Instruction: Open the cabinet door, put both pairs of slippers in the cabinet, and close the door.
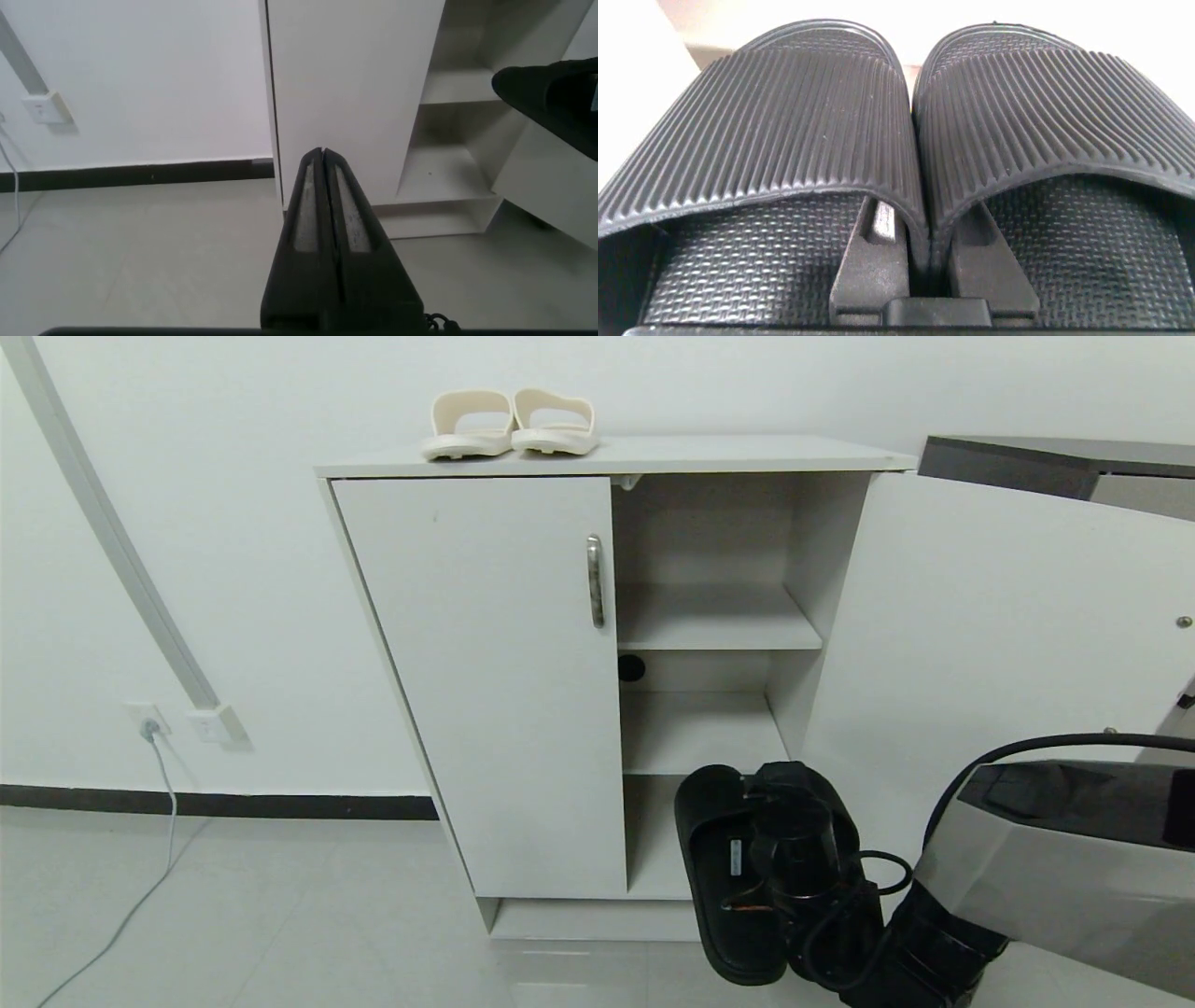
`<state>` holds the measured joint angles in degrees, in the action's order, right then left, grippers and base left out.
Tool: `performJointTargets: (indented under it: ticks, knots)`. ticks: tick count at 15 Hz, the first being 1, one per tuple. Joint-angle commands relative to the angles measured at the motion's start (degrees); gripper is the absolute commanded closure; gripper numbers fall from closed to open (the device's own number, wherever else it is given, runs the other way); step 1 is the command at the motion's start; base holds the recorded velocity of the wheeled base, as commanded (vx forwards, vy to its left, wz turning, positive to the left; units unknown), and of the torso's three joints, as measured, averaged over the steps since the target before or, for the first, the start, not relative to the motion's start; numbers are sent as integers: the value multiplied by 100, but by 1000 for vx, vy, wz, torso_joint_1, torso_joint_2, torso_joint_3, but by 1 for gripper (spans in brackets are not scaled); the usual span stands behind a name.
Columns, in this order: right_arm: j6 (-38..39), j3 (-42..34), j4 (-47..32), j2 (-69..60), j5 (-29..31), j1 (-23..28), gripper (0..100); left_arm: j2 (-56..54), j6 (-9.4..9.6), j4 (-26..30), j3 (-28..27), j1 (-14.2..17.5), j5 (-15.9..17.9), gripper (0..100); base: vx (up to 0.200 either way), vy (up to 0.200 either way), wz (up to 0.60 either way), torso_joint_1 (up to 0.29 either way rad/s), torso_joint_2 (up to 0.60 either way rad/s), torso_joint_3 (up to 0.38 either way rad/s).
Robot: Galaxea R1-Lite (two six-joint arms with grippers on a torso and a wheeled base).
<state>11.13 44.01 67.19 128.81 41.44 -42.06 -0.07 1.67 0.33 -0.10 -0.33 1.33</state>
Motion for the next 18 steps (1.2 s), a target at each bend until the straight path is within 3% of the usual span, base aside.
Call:
performJointTargets:
  ticks: [1, 6, 18]
  knots:
    - [-14, 117, 198, 198, -22, -48, 100, 7, 0, 2, 1, -2, -1, 100, 0, 0, 0, 0, 0, 0]
    - [-23, 240, 206, 259, -171, -48, 100, 7, 0, 2, 1, -2, -1, 100, 0, 0, 0, 0, 0, -17]
    - [-6, 345, 233, 241, -689, -48, 100, 7, 0, 2, 1, -2, -1, 100, 0, 0, 0, 3, 2, -190]
